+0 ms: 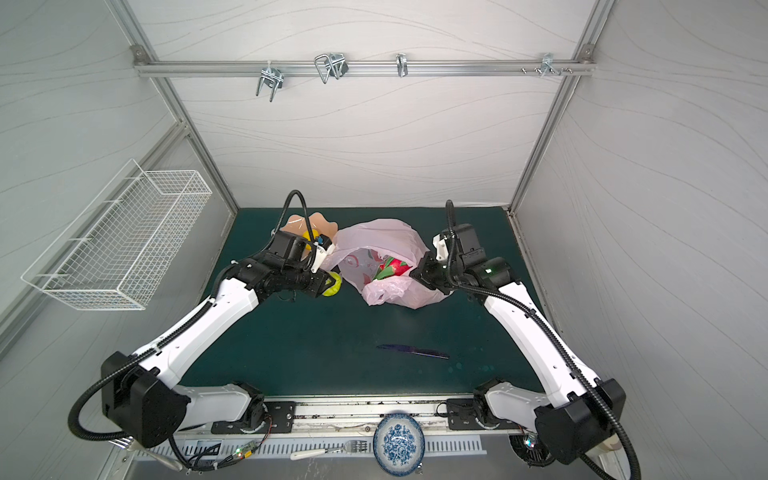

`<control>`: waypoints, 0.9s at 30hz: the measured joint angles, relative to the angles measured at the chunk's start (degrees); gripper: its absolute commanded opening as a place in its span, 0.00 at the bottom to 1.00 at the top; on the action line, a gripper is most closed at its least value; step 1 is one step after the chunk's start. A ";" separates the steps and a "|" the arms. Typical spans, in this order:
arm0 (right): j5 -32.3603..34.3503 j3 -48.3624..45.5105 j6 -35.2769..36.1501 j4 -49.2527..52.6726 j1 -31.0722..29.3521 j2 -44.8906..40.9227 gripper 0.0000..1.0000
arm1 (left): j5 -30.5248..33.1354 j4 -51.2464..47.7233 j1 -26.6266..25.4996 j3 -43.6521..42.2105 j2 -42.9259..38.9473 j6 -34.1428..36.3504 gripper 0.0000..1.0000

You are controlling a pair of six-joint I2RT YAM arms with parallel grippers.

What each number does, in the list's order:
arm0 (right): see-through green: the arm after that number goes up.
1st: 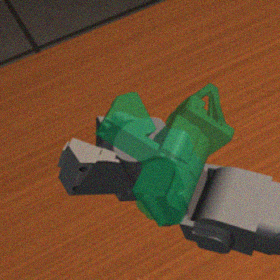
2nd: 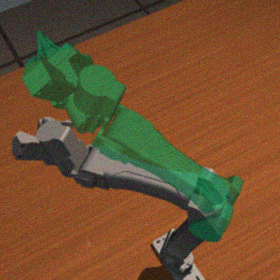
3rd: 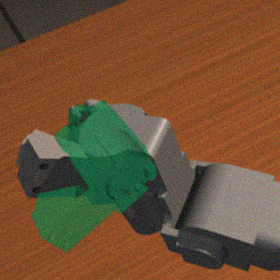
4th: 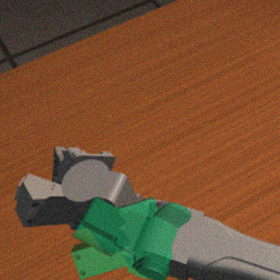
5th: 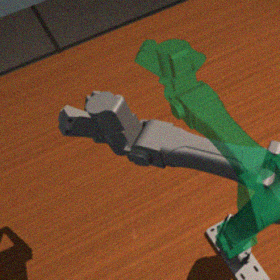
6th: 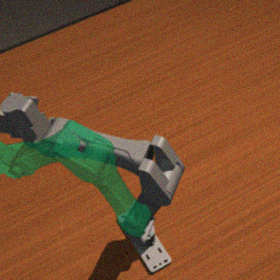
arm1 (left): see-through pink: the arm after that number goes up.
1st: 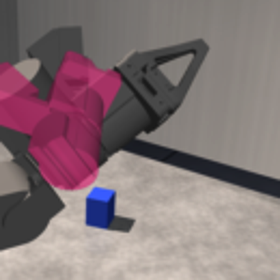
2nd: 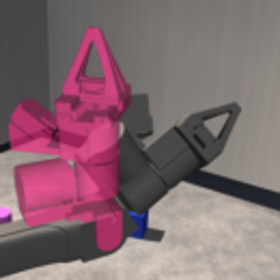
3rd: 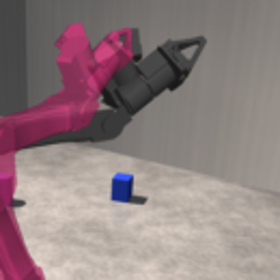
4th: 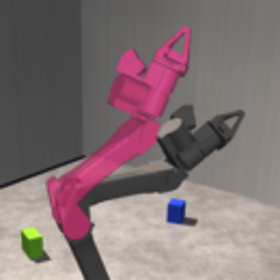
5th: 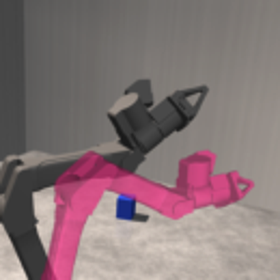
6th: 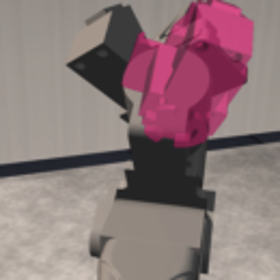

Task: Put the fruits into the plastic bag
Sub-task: 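Lift the green pear and carry it with the left gripper to the bag opening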

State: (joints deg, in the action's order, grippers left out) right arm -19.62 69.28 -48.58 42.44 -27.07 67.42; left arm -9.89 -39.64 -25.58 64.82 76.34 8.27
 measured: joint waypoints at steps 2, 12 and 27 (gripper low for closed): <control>0.00 0.00 0.00 0.00 0.00 0.00 0.00 | 0.02 -1.29 -0.92 0.33 2.80 1.38 0.10; 0.02 0.00 0.00 0.00 -0.20 -0.02 0.00 | 0.22 -5.73 -4.22 7.02 14.16 5.03 0.08; 0.02 -0.02 0.00 -0.48 -0.24 -0.04 0.00 | -0.20 -11.76 -4.22 25.24 31.58 8.48 0.05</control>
State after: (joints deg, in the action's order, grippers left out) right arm -19.59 69.25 -48.58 41.95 -27.31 67.37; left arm -10.09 -51.40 -29.80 90.06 107.92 16.75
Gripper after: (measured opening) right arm 0.049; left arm 0.382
